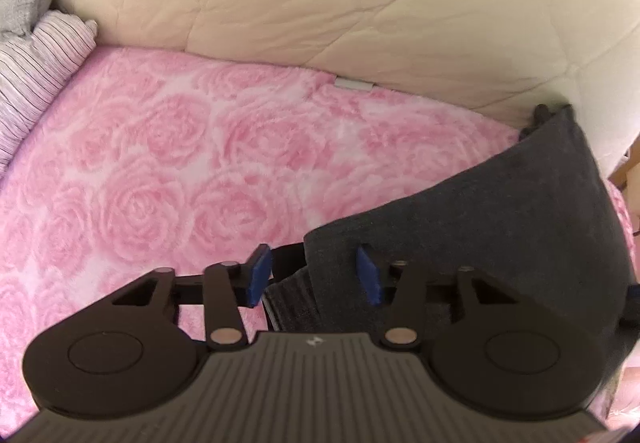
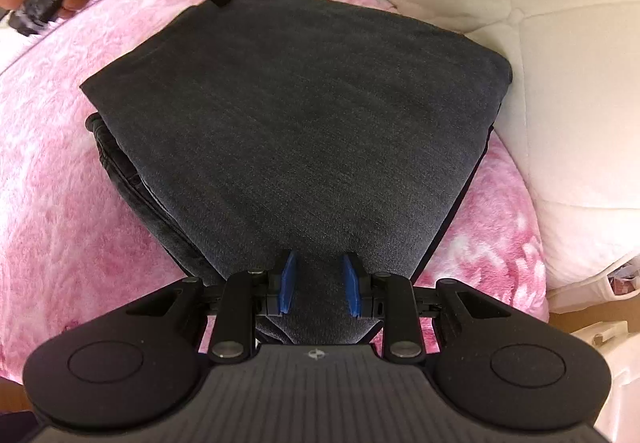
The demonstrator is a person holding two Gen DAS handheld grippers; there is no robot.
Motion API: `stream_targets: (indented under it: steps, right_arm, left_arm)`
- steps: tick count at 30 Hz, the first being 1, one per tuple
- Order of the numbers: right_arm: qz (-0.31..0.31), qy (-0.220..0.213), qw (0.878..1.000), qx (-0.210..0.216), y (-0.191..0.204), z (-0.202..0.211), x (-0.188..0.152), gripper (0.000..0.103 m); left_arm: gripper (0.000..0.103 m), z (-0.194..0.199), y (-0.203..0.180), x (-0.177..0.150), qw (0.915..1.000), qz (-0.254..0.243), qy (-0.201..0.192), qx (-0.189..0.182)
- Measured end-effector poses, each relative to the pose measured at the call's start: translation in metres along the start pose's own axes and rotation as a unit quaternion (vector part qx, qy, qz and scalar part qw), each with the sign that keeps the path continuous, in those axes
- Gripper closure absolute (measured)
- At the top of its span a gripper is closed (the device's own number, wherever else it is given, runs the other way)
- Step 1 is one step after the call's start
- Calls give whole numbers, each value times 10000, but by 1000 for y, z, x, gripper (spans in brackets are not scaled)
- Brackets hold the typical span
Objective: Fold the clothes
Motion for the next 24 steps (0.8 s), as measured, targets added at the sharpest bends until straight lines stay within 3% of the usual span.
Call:
stream_targets:
  steps: [3,6,12,17,20,22,24]
  right_arm:
    - [-127,-34,9999,-70,-2,14,3,72]
    - [-268,-138,9995,-41,1,26,2,73]
    - [-435,-47,9990,-61,8,17,-8,71]
    - [-638,-149,9978,-141,10,33,-7,70]
    - [-969,-248,9946,-260,15,52,-15,65]
    - [-1253,-316,9910,-345,21,64,-24,59]
    - [-1570,-406,9857,-455,31,80,-36,53]
  left_arm:
    - [69,40,-16,-14,9994,-241,-236,-107]
    - [69,69,-40,-46,9971,-641,-178,-371]
    - [68,54,-74,-109,9878,-1494,378,-238]
    - [69,62,-73,-99,9922,-1190,378,-67]
    - [68,83,-68,-104,9969,-720,326,-9]
    - [56,100,-67,-112,9990,-350,271,-13]
    - [53,118,-70,-124,9997,-62,210,-61]
Point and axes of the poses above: each gripper's, at about its wrist camera, not at the fingertips, and z roughly against the way its jaws point, y to its left, x to its top, the point moved 4 cm from there along -z, roughly the way its jaws point, and after that the axes turned 8 degrees about -y, right-handed, at the moved point
